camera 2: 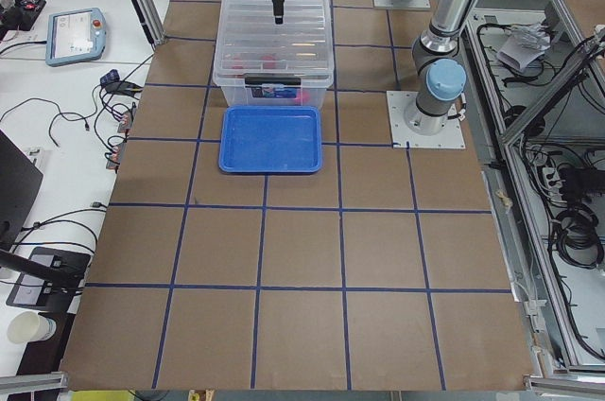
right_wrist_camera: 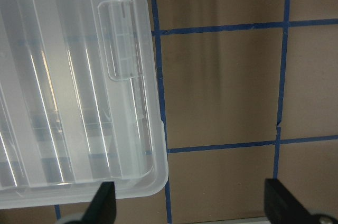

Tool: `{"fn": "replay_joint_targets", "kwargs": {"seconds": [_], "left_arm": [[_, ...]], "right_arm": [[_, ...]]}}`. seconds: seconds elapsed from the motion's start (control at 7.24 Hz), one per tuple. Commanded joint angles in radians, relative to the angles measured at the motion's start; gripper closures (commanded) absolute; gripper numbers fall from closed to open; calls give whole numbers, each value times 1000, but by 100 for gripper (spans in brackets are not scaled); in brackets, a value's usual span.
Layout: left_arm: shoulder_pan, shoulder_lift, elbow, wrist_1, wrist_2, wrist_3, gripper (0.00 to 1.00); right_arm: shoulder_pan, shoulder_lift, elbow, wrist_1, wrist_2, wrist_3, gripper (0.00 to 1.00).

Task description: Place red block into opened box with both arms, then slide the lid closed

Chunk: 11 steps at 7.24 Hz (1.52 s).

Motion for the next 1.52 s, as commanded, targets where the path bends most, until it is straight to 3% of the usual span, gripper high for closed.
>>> {"fn": "replay_joint_targets", "kwargs": {"seconds": [0.0, 1.38], "left_arm": [[-2, -1, -1, 0, 0, 0, 0], [-2, -1, -15, 2, 0, 0, 0]], "right_arm": [[1, -12, 0, 2, 0, 3, 0], [1, -17, 0, -58, 8, 6, 0]]}}
